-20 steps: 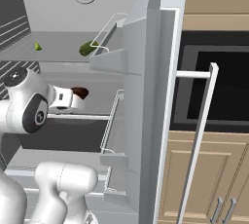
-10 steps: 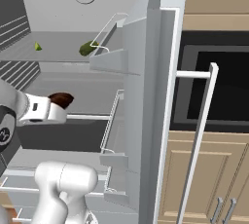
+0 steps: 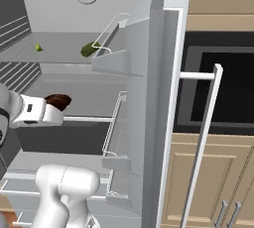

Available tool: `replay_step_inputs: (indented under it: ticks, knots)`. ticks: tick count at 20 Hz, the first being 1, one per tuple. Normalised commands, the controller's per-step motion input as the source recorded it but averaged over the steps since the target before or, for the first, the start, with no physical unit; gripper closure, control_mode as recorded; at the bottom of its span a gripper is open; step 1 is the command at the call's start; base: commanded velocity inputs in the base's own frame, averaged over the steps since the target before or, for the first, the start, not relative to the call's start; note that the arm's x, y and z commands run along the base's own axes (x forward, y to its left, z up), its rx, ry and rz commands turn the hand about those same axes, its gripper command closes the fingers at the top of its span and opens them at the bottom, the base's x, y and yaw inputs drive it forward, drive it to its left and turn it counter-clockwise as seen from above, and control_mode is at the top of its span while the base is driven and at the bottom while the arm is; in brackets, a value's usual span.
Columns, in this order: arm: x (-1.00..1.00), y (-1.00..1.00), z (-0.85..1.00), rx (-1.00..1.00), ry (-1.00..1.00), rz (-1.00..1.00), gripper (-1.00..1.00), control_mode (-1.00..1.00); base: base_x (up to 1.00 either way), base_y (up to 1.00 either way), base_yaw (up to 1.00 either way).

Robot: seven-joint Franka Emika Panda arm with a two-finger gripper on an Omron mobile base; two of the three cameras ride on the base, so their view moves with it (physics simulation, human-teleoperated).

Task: Gather the lemon wedge and cucumber from the fridge and place them on a tray on the dining counter. Then gather the fish and steak from the fridge and place them on the other tray.

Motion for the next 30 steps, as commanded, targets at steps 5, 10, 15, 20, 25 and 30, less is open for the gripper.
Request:
replay_step_inputs:
  ticks: [5,10,15,20,25,30]
  knots:
    - [-0.08,0.0,0.0,0.0,-0.02,0.0,1.0,1.0,-0.51,0.06,0.0]
    - [0.0,0.0,0.0,0.0,0.0,0.0,1.0,1.0,-0.8,0.11,-0.02]
    - [0.0,0.0,0.0,0.0,0.0,0.0,1.0,1.0,-0.79,0.18,-0.13]
    - [0.0,0.0,0.0,0.0,0.0,0.0,1.0,1.0,-0.8,0.18,-0.26]
    - [0.0,0.0,0.0,0.0,0.0,0.0,1.0,1.0,-0.65,0.06,-0.39]
    - [0.0,0.0,0.0,0.0,0.0,0.0,1.0,1.0,-0.35,0.0,-0.49]
